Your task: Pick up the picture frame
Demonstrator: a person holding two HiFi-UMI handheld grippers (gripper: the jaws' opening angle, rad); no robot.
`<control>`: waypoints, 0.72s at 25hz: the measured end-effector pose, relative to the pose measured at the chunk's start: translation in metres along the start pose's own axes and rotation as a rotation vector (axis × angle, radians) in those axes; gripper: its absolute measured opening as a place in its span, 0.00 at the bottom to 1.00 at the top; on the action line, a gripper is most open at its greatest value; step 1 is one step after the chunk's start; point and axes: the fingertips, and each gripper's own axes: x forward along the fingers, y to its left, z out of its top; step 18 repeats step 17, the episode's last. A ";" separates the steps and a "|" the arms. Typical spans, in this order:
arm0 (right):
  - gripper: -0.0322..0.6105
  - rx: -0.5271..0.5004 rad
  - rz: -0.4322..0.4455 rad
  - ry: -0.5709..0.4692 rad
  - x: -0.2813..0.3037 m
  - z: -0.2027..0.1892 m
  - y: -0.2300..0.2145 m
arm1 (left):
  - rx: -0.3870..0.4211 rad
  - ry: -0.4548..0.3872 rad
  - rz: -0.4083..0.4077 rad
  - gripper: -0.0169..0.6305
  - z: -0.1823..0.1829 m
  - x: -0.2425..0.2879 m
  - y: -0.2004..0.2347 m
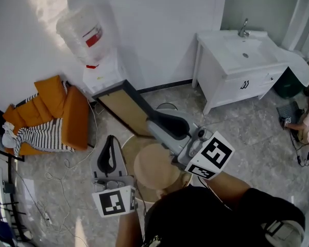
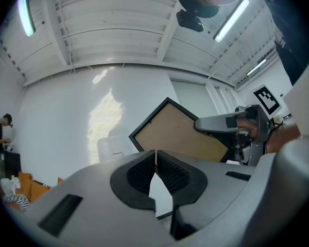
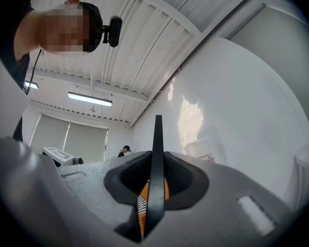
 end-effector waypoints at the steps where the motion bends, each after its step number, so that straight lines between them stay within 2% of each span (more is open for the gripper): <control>1: 0.15 0.002 0.000 0.000 0.000 0.000 -0.001 | -0.003 0.001 0.000 0.07 0.000 0.000 0.000; 18: 0.15 -0.005 0.001 0.005 0.000 -0.007 -0.006 | 0.004 -0.002 0.018 0.07 -0.005 0.002 0.001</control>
